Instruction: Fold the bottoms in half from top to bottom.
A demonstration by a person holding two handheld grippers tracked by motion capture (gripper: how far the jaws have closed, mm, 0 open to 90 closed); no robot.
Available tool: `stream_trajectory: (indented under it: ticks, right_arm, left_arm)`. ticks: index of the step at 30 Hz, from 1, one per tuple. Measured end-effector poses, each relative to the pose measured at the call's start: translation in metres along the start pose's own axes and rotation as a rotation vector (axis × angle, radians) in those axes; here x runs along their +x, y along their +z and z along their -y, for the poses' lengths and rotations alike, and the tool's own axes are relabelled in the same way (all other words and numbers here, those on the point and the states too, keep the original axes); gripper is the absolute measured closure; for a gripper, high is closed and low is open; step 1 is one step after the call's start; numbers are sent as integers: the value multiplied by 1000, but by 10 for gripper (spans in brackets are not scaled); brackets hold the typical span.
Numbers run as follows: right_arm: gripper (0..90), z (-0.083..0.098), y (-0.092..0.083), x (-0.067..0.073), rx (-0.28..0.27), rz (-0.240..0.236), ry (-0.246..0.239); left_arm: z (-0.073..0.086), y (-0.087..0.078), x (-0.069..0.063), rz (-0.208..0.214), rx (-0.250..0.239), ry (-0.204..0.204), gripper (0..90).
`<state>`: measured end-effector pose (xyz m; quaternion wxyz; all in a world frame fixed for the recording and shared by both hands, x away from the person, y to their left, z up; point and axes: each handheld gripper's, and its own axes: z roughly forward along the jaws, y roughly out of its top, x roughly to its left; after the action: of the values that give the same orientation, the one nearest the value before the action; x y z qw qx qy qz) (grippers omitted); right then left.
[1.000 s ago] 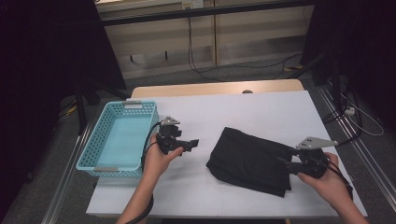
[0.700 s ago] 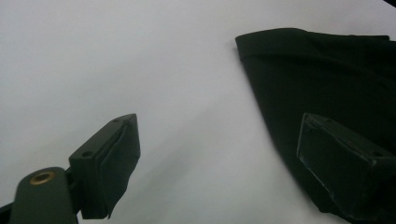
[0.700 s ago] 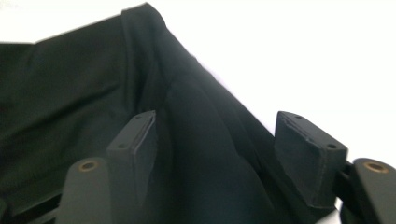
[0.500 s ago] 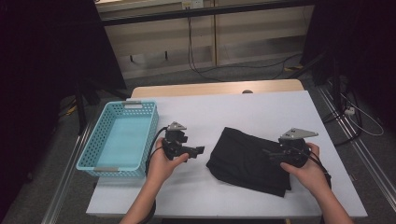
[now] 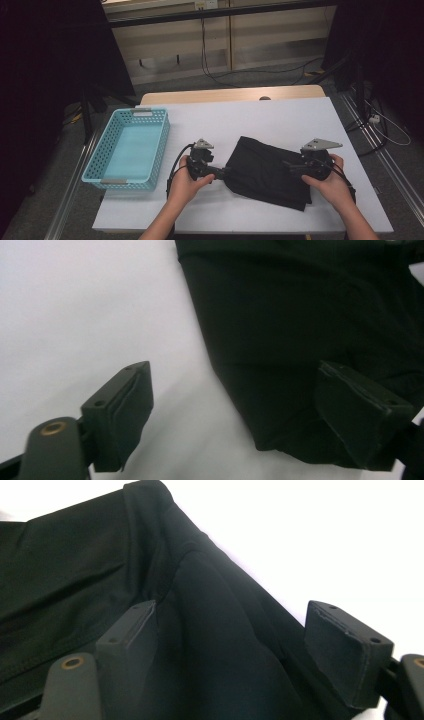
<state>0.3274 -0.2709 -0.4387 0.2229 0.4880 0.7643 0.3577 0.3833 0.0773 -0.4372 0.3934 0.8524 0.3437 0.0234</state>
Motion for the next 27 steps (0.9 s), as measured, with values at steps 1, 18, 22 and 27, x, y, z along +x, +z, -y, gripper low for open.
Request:
stream_trajectory:
  ticks: [1, 18, 22, 27]
  right_arm:
    - [221, 1, 0, 0, 3, 2, 7]
    - [217, 4, -7, -8, -15, 1, 45]
    - [217, 3, -7, -9, -20, 1, 53]
    - [217, 3, -9, -10, -30, -4, 58]
  left_arm:
    - [2, 1, -1, 0, 0, 8, 205]
    - [14, 6, -14, 54, 94, -40, 632]
    - [14, 6, -13, 51, 103, -33, 736]
    - [11, 6, -8, 88, 133, -105, 812]
